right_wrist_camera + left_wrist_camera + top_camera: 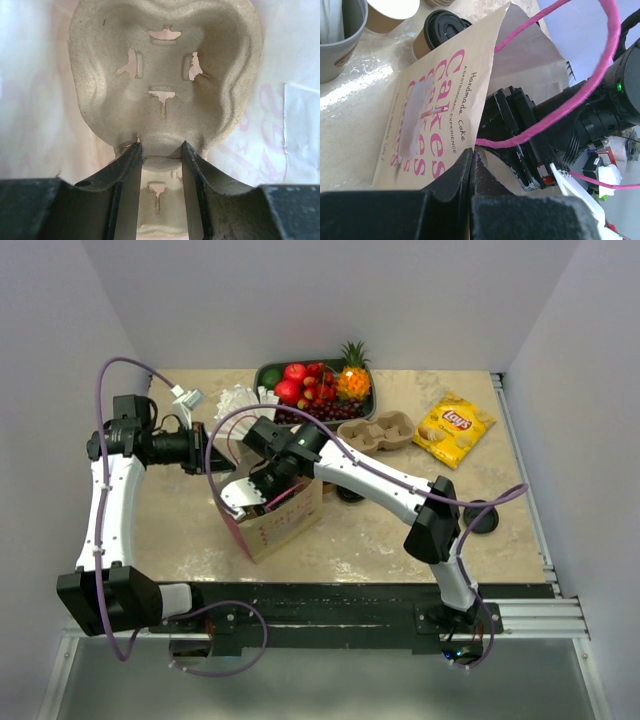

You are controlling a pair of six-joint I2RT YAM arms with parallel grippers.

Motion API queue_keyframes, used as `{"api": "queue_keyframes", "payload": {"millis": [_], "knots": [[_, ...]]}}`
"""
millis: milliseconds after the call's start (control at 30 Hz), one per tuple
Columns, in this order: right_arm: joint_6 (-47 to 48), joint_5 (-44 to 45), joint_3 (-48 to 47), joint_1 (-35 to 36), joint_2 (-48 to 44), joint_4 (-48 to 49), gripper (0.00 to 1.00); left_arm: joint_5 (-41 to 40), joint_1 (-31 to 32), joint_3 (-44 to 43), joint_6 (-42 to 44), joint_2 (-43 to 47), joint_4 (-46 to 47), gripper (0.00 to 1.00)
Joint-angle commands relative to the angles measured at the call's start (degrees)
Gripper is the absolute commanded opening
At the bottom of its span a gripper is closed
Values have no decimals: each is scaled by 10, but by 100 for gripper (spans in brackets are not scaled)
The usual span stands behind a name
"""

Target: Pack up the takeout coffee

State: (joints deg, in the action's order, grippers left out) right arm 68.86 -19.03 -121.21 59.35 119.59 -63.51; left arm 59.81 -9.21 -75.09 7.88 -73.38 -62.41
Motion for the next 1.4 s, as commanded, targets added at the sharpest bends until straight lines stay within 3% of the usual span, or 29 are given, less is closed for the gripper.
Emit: {"api": "queue_keyframes", "payload": {"millis": [0, 467, 1000, 1367], "knots": [[53, -48, -34, -2, -1, -26, 27, 48, 4, -15, -14, 5, 30, 0], [60, -45, 5, 1, 15, -62, 28, 85, 14, -11, -26, 21, 43, 0], [62, 14, 136, 9, -9, 100, 29, 69, 30, 17, -45, 13, 34, 0], [123, -49, 80, 4, 43, -27, 41, 80, 30, -25, -64, 10, 72, 0]]}}
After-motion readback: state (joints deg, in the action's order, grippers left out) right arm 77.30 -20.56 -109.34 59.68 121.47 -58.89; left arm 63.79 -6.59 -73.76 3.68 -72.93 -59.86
